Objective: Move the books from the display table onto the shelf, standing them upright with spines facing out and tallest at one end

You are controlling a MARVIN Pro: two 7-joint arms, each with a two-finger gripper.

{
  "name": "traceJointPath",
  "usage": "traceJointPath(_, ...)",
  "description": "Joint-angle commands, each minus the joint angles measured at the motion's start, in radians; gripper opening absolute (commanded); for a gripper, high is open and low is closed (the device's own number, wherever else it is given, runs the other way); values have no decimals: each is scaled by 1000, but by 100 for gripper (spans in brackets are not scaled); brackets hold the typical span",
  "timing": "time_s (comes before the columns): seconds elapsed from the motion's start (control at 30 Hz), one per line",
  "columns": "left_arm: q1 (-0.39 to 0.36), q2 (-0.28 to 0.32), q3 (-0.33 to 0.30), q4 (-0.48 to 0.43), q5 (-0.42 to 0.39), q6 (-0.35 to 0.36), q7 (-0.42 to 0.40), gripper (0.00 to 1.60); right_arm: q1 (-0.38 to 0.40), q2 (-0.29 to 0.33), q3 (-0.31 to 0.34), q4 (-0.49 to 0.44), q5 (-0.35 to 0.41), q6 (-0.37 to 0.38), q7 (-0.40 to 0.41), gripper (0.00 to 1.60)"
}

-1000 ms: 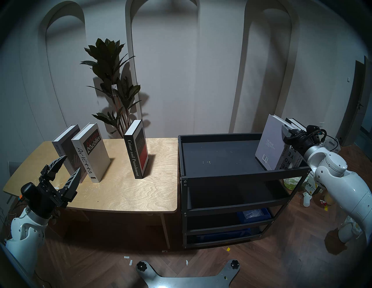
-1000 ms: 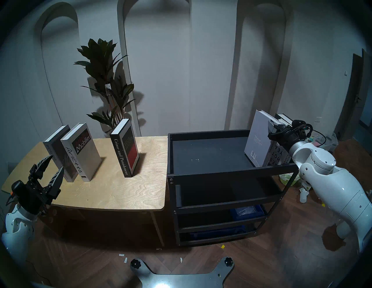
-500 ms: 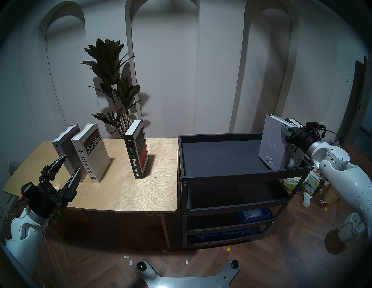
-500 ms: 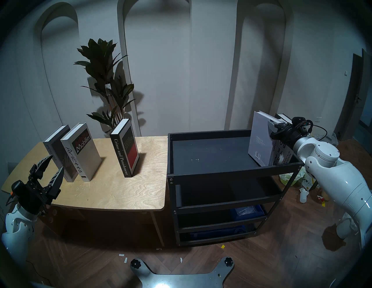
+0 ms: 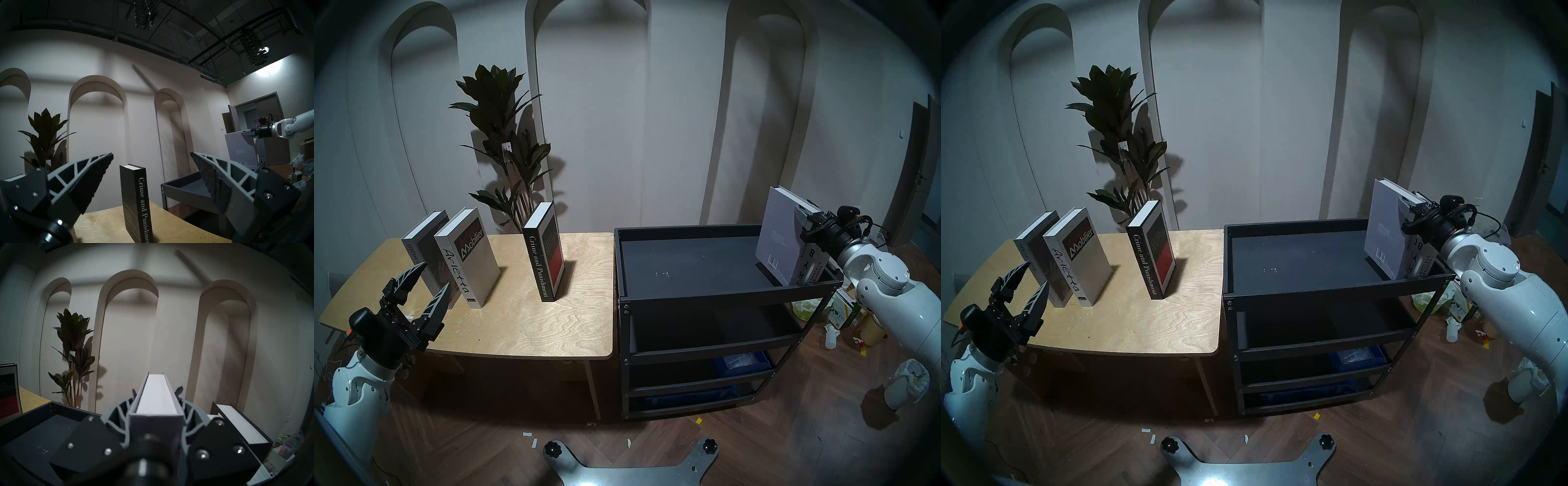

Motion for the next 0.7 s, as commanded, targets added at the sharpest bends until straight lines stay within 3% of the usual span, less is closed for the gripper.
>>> traceJointPath(0.0,0,2,-9,-10,2,-1,1,160,-117,21,29,-34,-2,-80,-54,0)
traceJointPath(0.27,1,2,-10,-10,2,-1,1,160,-221,25,73,-71,-11,-120,-116,0)
traceJointPath(0.4,1,2,-10,-11,2,0,1,160,-234,17,87,-66,-16,-128,-138,0)
traceJointPath(0.67,0,2,-9,-9,2,-1,0,160,-85,12,37,-28,0,-57,-123,0)
